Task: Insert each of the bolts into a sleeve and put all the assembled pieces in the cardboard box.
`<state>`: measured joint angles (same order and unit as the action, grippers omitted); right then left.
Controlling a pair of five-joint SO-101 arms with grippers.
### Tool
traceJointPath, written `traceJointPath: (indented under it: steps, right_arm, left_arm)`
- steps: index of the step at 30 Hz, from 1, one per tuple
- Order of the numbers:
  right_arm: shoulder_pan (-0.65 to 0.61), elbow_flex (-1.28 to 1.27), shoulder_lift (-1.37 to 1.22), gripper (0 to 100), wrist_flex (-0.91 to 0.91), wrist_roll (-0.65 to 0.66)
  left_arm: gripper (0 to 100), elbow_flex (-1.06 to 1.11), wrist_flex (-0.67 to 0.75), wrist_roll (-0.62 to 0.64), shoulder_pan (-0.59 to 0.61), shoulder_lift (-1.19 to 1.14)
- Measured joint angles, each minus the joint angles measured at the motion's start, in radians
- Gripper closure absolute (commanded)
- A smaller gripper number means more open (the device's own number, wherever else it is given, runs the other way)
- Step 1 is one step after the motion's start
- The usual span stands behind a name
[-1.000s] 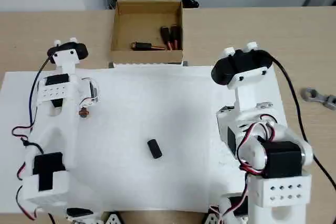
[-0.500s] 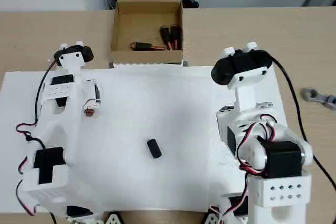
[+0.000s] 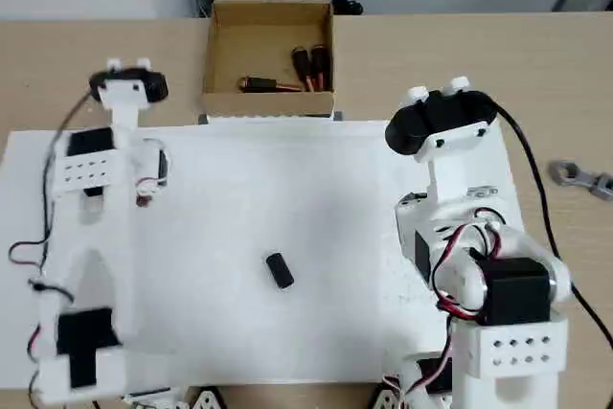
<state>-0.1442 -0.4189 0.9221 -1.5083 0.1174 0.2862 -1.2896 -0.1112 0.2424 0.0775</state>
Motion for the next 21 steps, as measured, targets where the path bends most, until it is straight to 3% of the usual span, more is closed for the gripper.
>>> traceJointPath:
  steps: [8, 17, 21]
  right_arm:
    - [0.0, 0.0, 0.0, 99.5, 0.041, 0.0]
    - [0.0, 0.0, 0.0, 99.5, 0.041, 0.0]
    - [0.0, 0.0, 0.0, 99.5, 0.041, 0.0]
  left_arm:
    - [99, -0.153, -0.258, -0.279, -0.021, 0.11]
    - [99, -0.153, -0.427, -0.885, -0.035, 0.11]
    - [99, -0.153, -0.436, -1.068, -0.038, 0.074]
